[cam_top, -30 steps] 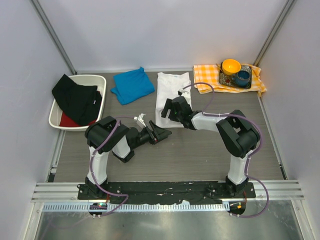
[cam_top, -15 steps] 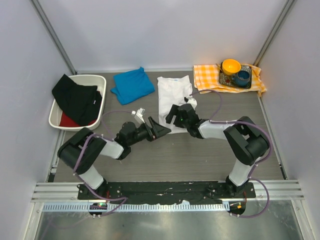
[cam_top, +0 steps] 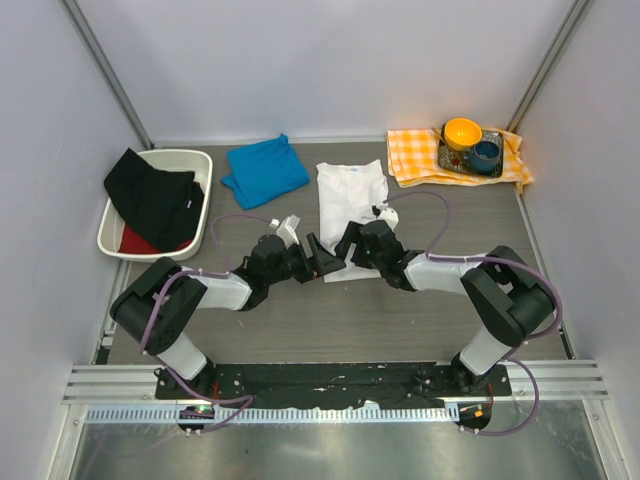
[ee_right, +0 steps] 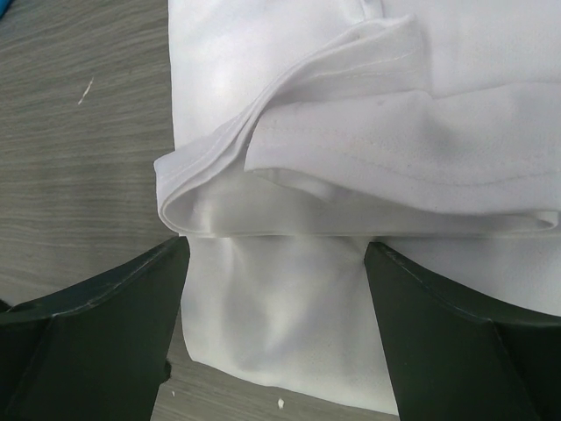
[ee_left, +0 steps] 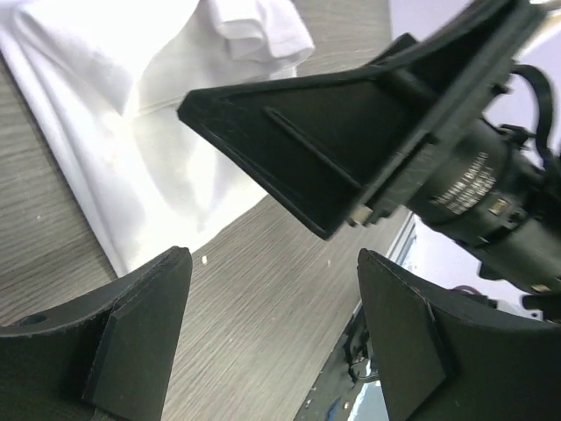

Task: Fold and stack the t-shirts
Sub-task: Fold the tshirt

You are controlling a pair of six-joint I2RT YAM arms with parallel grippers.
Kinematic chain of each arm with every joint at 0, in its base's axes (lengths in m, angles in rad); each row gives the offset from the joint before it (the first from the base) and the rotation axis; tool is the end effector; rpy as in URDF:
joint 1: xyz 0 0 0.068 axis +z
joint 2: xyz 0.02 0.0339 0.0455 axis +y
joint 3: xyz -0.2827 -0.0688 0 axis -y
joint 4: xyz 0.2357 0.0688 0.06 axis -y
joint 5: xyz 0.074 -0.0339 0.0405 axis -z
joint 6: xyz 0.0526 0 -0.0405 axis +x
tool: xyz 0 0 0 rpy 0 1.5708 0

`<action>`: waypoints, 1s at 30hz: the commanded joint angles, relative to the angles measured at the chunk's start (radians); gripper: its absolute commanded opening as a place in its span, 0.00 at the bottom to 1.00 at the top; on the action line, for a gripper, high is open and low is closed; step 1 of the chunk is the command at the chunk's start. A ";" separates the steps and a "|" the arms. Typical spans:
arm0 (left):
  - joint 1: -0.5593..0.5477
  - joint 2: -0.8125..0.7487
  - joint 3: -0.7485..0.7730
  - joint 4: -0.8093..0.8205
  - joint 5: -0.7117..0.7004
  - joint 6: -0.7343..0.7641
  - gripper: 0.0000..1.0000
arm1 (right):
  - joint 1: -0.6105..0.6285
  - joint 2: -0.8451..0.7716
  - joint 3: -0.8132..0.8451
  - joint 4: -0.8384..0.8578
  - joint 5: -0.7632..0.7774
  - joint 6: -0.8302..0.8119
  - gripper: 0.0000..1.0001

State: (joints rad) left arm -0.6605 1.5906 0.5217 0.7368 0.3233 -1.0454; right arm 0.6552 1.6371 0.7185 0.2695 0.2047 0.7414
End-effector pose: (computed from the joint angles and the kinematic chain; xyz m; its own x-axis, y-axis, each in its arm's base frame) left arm 0.2335 -0.2026 0.1780 -0.8376 -0.3880 -0.3845 0.1880 0.4562 -0.8698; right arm 0.2677 0.1923 0.1688 -0.6697 0.3193 -0.6705 -0.0216 0.8941 0.4474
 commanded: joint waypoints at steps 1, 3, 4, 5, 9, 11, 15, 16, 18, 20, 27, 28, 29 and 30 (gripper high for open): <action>-0.017 0.032 0.043 -0.022 -0.018 0.025 0.80 | 0.037 -0.028 -0.042 -0.113 0.019 0.018 0.88; -0.024 0.045 0.047 -0.016 -0.023 0.021 0.80 | 0.055 -0.031 -0.045 -0.115 0.033 0.024 0.88; -0.025 0.048 0.049 -0.010 -0.023 0.019 0.80 | 0.058 -0.030 -0.045 -0.115 0.035 0.023 0.88; -0.028 0.051 0.049 -0.004 -0.023 0.018 0.80 | 0.063 -0.028 -0.045 -0.113 0.038 0.026 0.88; -0.037 0.069 0.055 0.003 -0.026 0.015 0.80 | 0.080 -0.019 -0.050 -0.107 0.039 0.033 0.88; -0.040 0.078 0.057 0.003 -0.033 0.016 0.80 | 0.092 -0.017 -0.050 -0.107 0.042 0.036 0.88; -0.050 0.100 0.047 -0.013 -0.062 0.021 0.80 | 0.101 -0.022 -0.048 -0.113 0.051 0.039 0.88; -0.053 0.109 0.047 -0.020 -0.072 0.028 0.80 | 0.104 -0.025 -0.047 -0.113 0.052 0.039 0.88; -0.056 0.120 0.047 -0.024 -0.082 0.036 0.80 | 0.107 -0.028 -0.042 -0.124 0.055 0.036 0.88; -0.060 0.132 0.044 -0.024 -0.093 0.036 0.80 | 0.113 -0.033 -0.039 -0.125 0.058 0.036 0.88; -0.079 0.141 0.021 -0.048 -0.124 0.042 0.79 | 0.116 -0.042 -0.016 -0.161 0.088 0.021 0.88; -0.080 0.141 0.018 -0.048 -0.125 0.041 0.79 | 0.116 -0.037 -0.008 -0.162 0.091 0.018 0.88; -0.080 0.141 0.015 -0.048 -0.128 0.039 0.79 | 0.115 -0.036 -0.004 -0.162 0.093 0.018 0.88; -0.082 0.143 0.008 -0.048 -0.132 0.038 0.79 | 0.116 -0.031 -0.001 -0.162 0.097 0.018 0.88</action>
State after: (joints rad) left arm -0.7380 1.7065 0.5510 0.7162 0.2474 -1.0340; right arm 0.7555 1.6051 0.7029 0.2108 0.3050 0.7582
